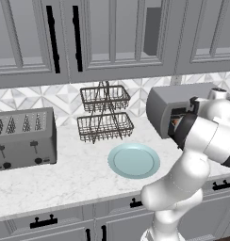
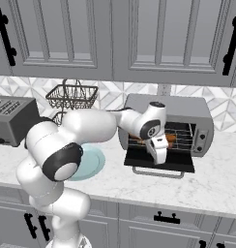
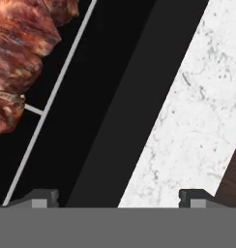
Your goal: Pick up the kebab skewer and baguette bread, and place them inside the toaster oven. Close the toaster oven door and start by setting the timer.
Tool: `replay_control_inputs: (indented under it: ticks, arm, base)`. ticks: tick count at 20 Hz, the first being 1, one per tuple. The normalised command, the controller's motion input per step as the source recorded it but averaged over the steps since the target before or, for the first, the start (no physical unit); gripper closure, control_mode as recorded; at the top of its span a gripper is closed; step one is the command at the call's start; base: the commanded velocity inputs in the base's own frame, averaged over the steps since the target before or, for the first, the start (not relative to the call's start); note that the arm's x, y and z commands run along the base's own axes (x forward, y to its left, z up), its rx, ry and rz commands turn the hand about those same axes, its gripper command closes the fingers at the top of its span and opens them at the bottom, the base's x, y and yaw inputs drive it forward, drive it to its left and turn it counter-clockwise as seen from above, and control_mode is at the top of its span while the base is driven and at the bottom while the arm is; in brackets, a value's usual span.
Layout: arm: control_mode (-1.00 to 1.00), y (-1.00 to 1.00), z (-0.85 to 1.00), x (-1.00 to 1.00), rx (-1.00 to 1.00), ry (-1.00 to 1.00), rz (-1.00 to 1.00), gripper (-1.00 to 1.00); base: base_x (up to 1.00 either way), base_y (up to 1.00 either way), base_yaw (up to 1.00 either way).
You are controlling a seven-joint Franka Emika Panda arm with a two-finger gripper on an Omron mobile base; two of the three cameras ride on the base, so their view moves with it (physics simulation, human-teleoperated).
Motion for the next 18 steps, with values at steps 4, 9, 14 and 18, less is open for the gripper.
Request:
replay_control_inputs:
  ticks: [4,9,14,18]
  arm:
    - [-1.00,0.00,-0.01,0.38,0.00,-0.10,0.00,-1.00]
    - [-1.00,0.00,0.00,0.35,0.00,-0.08,0.00,-1.00]
    - [-1.00,0.00,-0.13,0.22,0.00,-0.04,0.00,-1.00]
    - [-1.00,0.00,-0.13,0.23,0.00,-0.05,0.00,-1.00]
  base:
    - [0.00,0.00,0.00]
    - [0.00,0.00,0.00]
    - [0.00,0.00,0.00]
    - [0.00,0.00,0.00]
